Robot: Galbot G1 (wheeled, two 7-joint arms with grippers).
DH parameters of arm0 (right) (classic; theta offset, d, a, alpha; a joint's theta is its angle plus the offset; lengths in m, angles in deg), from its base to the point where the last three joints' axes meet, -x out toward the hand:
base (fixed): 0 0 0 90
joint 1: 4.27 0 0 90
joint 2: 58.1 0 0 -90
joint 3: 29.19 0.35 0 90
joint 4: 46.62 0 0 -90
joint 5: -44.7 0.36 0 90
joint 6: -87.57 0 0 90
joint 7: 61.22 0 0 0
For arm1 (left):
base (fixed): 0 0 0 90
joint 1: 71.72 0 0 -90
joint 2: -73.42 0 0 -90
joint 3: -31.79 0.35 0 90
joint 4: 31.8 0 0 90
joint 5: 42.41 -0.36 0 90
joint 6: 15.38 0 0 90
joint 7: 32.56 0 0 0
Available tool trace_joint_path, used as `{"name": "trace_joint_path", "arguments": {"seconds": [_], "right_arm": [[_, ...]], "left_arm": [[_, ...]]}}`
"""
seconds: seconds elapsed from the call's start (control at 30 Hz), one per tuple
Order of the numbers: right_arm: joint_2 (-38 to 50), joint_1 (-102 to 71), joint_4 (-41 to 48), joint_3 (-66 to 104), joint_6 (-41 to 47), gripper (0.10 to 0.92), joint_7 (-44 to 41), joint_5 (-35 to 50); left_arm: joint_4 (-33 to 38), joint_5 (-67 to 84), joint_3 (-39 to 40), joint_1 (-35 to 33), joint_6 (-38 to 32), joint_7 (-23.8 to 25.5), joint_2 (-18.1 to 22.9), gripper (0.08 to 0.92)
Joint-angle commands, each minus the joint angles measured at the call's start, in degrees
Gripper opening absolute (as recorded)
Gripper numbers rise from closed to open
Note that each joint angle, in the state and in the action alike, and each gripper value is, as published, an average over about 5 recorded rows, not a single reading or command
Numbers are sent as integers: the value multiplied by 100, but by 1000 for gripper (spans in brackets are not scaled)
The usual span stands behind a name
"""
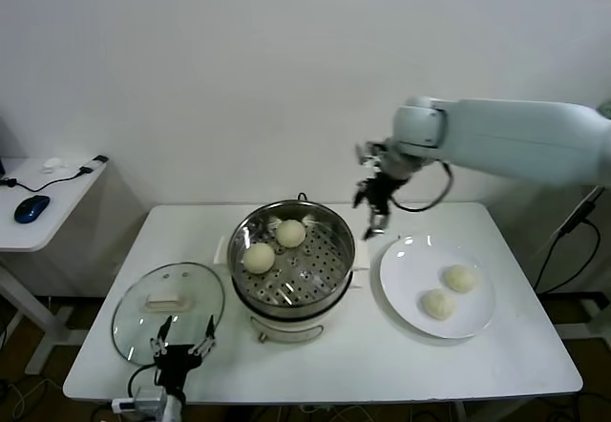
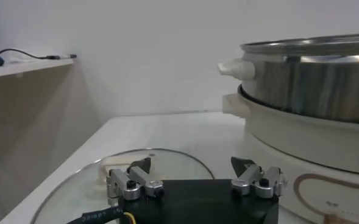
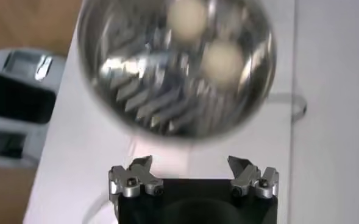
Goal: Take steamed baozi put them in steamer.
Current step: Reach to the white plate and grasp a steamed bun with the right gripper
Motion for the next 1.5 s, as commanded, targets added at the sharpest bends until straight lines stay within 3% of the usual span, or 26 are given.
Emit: {"name": "trace_joint_path", "arguments": {"seconds": [0.03, 0.2, 0.53, 1.17, 1.5], "right_arm": [[2052, -1103, -397, 77, -115, 823, 62, -1409], [2066, -2361, -23, 1201, 25, 823, 244, -1858], [1475, -3361, 379, 2063, 250, 823, 538, -1977], [1039, -3746, 777, 2435, 258, 818, 571, -2151], [1134, -3413, 606, 2341, 203, 670, 454, -2177]], "left_arm": [[2, -5, 6, 6, 2, 2, 0, 823], [-31, 15, -25, 14, 4, 2, -15, 823], [-44, -3, -53, -24, -6, 0, -30, 823], [-22, 1, -38, -81, -32, -7, -1, 823], [-24, -26, 3, -105, -54, -15, 11, 823]]}}
